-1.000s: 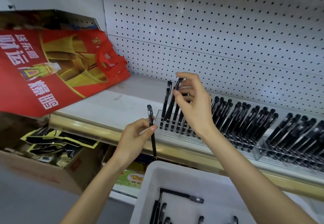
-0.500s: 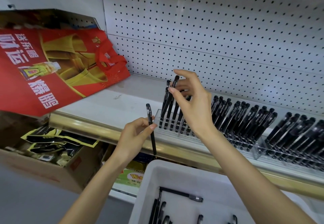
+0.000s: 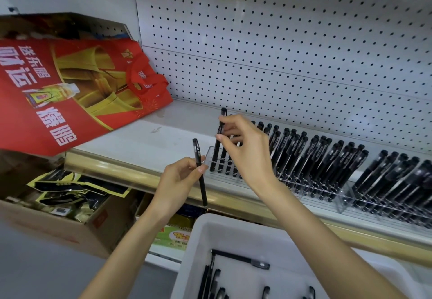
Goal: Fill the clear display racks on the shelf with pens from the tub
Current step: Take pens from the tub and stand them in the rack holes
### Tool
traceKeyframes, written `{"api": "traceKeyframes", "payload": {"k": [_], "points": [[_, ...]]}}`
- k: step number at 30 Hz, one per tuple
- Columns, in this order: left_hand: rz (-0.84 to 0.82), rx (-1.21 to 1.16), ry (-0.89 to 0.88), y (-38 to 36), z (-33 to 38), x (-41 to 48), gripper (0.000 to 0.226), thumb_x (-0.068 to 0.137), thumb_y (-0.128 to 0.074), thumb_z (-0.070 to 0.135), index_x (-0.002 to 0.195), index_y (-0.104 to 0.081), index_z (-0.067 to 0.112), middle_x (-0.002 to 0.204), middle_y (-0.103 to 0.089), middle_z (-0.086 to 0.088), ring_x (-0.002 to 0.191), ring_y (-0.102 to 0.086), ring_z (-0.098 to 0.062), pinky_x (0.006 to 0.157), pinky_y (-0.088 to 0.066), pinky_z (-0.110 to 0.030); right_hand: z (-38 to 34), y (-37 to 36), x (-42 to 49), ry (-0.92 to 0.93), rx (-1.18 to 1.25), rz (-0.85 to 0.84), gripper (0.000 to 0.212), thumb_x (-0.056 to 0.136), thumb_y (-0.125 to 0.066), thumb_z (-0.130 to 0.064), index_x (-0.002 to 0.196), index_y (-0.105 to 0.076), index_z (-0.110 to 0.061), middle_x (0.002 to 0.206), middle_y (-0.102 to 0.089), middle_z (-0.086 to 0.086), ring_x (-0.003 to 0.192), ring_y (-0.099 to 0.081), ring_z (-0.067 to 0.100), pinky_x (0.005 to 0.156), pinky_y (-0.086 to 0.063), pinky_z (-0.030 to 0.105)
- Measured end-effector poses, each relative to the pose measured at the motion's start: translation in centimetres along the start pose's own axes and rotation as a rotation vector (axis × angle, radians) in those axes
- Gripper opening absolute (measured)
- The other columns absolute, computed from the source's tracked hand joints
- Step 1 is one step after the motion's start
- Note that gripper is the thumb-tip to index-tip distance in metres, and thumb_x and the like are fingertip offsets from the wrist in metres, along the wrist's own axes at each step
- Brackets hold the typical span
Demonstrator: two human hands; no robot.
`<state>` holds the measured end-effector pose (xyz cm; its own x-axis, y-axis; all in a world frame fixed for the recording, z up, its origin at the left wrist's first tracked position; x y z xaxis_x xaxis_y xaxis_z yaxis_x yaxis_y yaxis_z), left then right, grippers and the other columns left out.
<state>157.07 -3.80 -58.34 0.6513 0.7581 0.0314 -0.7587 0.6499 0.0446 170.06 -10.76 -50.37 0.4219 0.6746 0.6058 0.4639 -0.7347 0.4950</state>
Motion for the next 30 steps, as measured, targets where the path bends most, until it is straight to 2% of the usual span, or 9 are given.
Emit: {"api": "traceKeyframes", "payload": {"k": [3,6,8,11,15,18,23,26,30], "points": [[0.003,-0.001,0.008,0.1,0.0,0.0,0.018,0.089,-0.063,0.020,0.076,-0.063,0.007,0.113,-0.069,0.007,0.109,-0.058,0.007,0.103,-0.045,-0.041,-0.3,0.1,0.2,0.007,-0.089,0.012,0.030,0.084,-0.071,-0.015,0.112,-0.065,-0.021,0.096,-0.058,-0.008,0.078,-0.058,0.005,0.071,-0.055,0.035],[0.005,-0.011,0.008,0.0,0.1,0.0,0.018,0.089,-0.063,0.019,0.073,-0.063,0.013,0.114,-0.068,0.007,0.112,-0.057,0.006,0.103,-0.044,-0.042,-0.5,0.4,0.6,0.001,-0.166,0.021,0.031,0.084,-0.071,-0.020,0.114,-0.066,-0.024,0.090,-0.048,-0.010,0.068,-0.052,0.008,0.069,-0.054,0.039],[0.002,-0.016,0.010,0.1,0.2,0.0,0.017,0.089,-0.063,0.019,0.074,-0.064,0.012,0.114,-0.067,0.010,0.114,-0.056,0.003,0.104,-0.044,-0.043,-0.6,0.6,0.9,-0.008,-0.174,-0.007,0.032,0.084,-0.072,-0.021,0.115,-0.067,-0.024,0.086,-0.046,-0.009,0.065,-0.051,0.007,0.071,-0.053,0.037],[-0.006,-0.002,0.011,0.1,0.2,0.0,0.016,0.089,-0.063,0.020,0.077,-0.065,0.010,0.113,-0.067,0.010,0.113,-0.057,0.001,0.102,-0.046,-0.043,-0.7,0.9,1.6,-0.037,-0.141,-0.031,0.026,0.082,-0.074,-0.023,0.109,-0.071,-0.023,0.083,-0.055,-0.004,0.066,-0.054,0.008,0.072,-0.052,0.031],[-0.011,0.015,0.011,0.1,0.4,-0.1,0.019,0.090,-0.062,0.021,0.078,-0.063,0.006,0.117,-0.067,0.003,0.112,-0.056,0.003,0.101,-0.047,-0.040,-0.8,1.0,2.4,-0.079,-0.073,-0.020,0.013,0.079,-0.076,-0.018,0.093,-0.074,-0.016,0.083,-0.060,-0.008,0.071,-0.058,0.006,0.070,-0.047,0.013],[-0.007,0.010,0.013,0.1,0.3,-0.2,0.018,0.090,-0.062,0.020,0.078,-0.063,0.007,0.117,-0.067,0.004,0.112,-0.056,0.004,0.099,-0.048,-0.039,-1.2,0.5,2.6,-0.083,-0.103,-0.072,0.004,0.082,-0.074,-0.015,0.086,-0.075,-0.015,0.083,-0.069,-0.006,0.073,-0.061,0.005,0.068,-0.043,0.008],[-0.006,0.000,0.013,0.2,0.4,-0.1,0.019,0.090,-0.062,0.018,0.080,-0.063,0.003,0.106,-0.068,0.013,0.113,-0.057,0.001,0.097,-0.049,-0.038,-1.2,0.3,2.7,-0.082,-0.135,-0.084,0.003,0.083,-0.073,-0.014,0.085,-0.074,-0.015,0.081,-0.071,-0.005,0.074,-0.063,0.007,0.070,-0.047,0.014],[0.000,0.010,0.006,0.4,0.3,0.0,0.021,0.090,-0.063,0.020,0.079,-0.063,0.002,0.104,-0.070,0.010,0.108,-0.059,0.005,0.098,-0.049,-0.041,-1.2,0.5,2.5,-0.064,-0.152,-0.083,0.007,0.082,-0.074,-0.015,0.088,-0.074,-0.013,0.083,-0.070,-0.003,0.074,-0.062,0.009,0.072,-0.049,0.019],[0.027,0.026,-0.014,0.8,0.3,-0.2,0.022,0.089,-0.064,0.022,0.075,-0.062,0.006,0.100,-0.072,0.007,0.105,-0.062,0.002,0.099,-0.047,-0.044,-1.0,1.0,2.4,-0.069,-0.150,-0.094,0.015,0.081,-0.075,-0.017,0.094,-0.074,-0.011,0.084,-0.068,-0.002,0.074,-0.061,0.009,0.074,-0.051,0.017]]}}
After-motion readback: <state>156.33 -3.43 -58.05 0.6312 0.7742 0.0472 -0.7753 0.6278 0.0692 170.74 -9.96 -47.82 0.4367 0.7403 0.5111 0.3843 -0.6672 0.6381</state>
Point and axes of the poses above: each hand's wrist, its own x-axis towards the middle knuckle, its own y-axis out of the back of the hand, z = x × y, the point moved 5 cm from there along x, towards the middle knuckle
